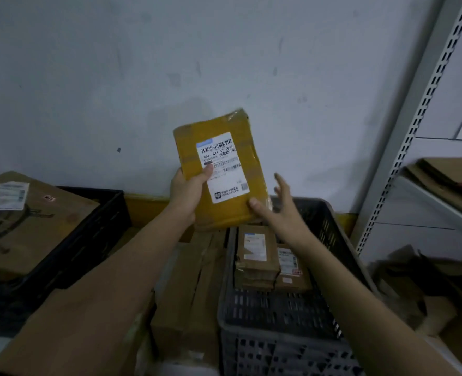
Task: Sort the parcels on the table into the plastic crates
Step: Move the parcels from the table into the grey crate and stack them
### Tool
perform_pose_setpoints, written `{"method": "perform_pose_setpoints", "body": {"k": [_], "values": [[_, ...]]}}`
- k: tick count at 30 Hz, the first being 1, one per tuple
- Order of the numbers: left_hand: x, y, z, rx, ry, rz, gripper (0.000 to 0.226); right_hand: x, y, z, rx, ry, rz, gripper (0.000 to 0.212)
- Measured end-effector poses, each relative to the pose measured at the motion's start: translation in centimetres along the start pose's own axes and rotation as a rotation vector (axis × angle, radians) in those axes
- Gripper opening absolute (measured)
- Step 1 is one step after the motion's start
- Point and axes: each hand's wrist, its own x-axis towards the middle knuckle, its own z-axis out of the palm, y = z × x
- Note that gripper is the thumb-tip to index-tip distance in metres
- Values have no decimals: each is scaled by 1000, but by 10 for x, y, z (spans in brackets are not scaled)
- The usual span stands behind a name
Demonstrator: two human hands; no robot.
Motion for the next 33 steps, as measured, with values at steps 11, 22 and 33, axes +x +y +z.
{"method": "perform_pose_setpoints", "body": {"k": [11,22,33], "values": [[-22,-29,15,81,-206,-126,48,-18,32,-11,71,128,124,57],[-60,-130,18,521,-289,-201,55,-58,81,-86,78,11,795,52],[-72,-170,9,656,-338,-261,58,-56,93,-90,-87,-92,954,48]]}}
